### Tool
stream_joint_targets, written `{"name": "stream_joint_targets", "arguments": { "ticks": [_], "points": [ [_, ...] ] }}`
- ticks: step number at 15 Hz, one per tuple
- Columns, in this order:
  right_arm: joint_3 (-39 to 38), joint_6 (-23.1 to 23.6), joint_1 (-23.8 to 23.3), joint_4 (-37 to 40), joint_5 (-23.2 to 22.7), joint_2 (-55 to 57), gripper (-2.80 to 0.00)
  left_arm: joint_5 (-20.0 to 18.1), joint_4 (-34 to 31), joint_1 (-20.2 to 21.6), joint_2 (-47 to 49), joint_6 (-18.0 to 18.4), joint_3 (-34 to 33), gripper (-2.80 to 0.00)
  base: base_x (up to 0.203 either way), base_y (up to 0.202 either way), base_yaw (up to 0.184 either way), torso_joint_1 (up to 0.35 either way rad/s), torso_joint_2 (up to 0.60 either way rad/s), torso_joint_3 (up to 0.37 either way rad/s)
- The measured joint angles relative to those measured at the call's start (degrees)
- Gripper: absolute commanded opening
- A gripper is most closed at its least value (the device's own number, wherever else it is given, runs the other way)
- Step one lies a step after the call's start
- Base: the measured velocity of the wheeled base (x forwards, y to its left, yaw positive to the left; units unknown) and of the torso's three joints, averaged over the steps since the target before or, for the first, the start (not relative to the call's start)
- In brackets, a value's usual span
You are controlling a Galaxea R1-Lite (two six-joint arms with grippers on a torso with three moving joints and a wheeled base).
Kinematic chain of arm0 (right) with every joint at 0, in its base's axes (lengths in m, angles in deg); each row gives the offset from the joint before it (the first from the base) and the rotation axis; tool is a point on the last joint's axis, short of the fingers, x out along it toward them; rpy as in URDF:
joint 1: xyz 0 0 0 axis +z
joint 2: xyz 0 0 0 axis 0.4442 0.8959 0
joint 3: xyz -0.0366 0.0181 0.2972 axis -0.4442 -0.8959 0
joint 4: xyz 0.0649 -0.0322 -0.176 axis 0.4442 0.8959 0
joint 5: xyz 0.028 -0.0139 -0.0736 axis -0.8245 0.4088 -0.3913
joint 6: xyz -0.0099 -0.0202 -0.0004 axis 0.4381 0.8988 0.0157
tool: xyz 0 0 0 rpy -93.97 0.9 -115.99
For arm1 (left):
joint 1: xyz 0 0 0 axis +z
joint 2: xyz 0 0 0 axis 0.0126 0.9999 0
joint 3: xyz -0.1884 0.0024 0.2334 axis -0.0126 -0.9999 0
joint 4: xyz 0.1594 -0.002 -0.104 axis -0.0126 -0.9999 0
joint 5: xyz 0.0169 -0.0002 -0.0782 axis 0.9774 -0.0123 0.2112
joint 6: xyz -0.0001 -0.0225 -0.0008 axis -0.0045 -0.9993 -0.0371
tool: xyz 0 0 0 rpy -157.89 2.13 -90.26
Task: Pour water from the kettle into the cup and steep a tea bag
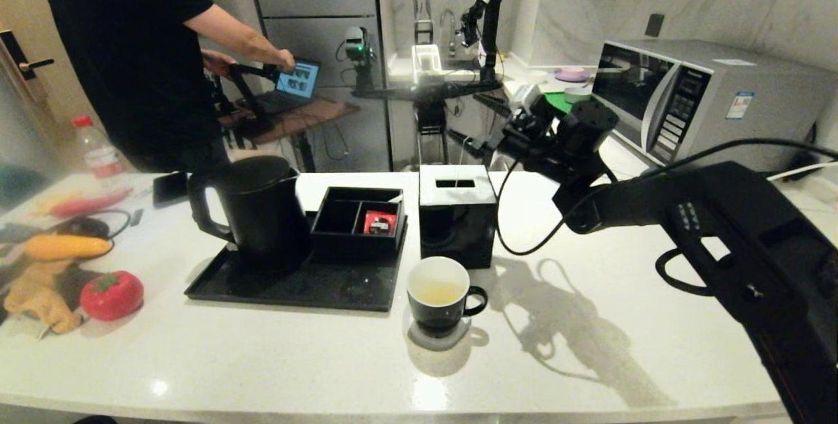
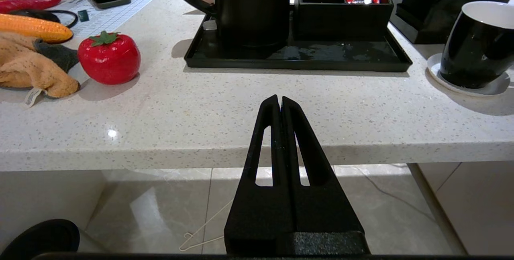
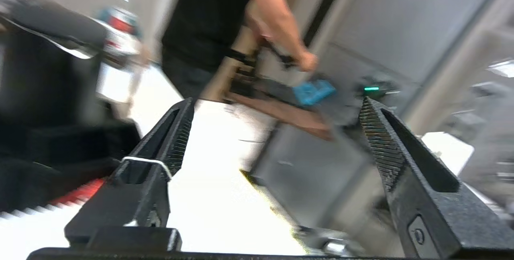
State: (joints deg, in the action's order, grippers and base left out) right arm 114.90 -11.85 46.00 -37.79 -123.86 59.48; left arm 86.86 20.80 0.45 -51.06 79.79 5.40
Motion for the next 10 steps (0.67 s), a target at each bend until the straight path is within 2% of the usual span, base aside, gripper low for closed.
{"name": "stream_joint_targets", "arguments": {
  "ticks": [4, 10],
  "points": [
    [0.1, 6.5, -2.3, 2.4, -0.1, -1.1, 0.0, 0.0, 0.0, 0.0, 0.0, 0.0, 0.0, -2.8, 0.0, 0.0, 0.0, 0.0, 0.0, 0.0],
    [0.0, 13.2, -3.1, 2.8, -0.3, -1.4, 0.0, 0.0, 0.0, 0.0, 0.0, 0.0, 0.0, -2.8, 0.0, 0.0, 0.0, 0.0, 0.0, 0.0]
  ]
}}
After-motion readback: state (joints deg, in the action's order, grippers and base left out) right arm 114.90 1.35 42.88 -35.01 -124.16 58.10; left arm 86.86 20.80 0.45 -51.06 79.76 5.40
